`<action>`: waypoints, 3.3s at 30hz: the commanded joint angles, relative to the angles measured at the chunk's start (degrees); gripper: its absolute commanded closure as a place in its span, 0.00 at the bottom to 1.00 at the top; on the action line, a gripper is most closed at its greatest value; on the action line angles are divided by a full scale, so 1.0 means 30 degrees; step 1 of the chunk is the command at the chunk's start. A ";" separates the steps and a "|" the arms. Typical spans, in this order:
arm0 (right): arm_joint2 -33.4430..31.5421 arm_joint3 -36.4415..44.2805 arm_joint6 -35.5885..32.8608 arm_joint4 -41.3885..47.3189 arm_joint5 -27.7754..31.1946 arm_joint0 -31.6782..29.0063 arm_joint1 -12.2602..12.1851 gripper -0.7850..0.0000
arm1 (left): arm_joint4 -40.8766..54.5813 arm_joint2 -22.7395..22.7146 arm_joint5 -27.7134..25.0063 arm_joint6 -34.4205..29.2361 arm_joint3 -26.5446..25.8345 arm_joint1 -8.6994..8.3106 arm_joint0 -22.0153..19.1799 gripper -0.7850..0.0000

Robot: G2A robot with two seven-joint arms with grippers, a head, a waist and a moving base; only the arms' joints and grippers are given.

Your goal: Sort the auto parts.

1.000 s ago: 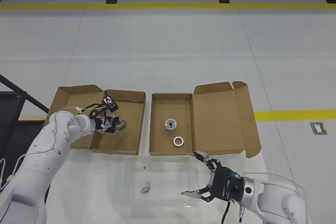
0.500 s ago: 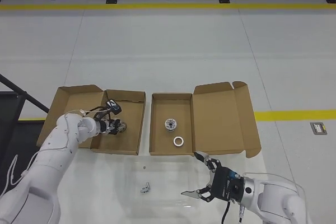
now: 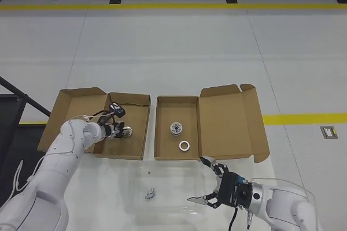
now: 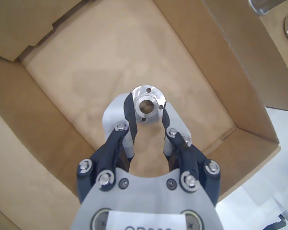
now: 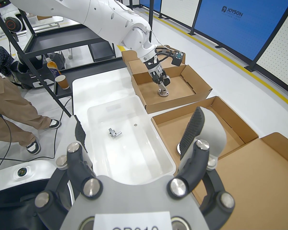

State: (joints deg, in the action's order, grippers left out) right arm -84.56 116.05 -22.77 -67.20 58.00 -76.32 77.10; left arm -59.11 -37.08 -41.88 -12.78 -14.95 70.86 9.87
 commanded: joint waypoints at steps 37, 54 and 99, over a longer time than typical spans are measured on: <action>0.0000 0.0000 0.0000 0.0000 0.0000 0.0000 0.0000 0.00 | 0.7697 0.5136 -0.5373 -0.3860 -1.8191 -0.7589 0.0445 0.15; 0.0000 0.0000 0.0000 0.0000 0.0000 0.0000 0.0000 0.00 | 1.1653 0.6862 -0.5373 -0.9654 -2.1862 -0.9348 -0.0499 0.00; 0.0000 0.0000 0.0000 0.0000 0.0000 0.0000 0.0000 0.00 | -0.5098 0.9114 -0.5373 -1.1170 -2.1944 -0.3249 0.3004 0.50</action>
State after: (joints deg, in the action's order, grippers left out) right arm -84.56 116.05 -22.77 -67.20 58.00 -76.32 77.10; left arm -74.13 -9.74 -58.00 -46.29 -81.01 60.98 18.68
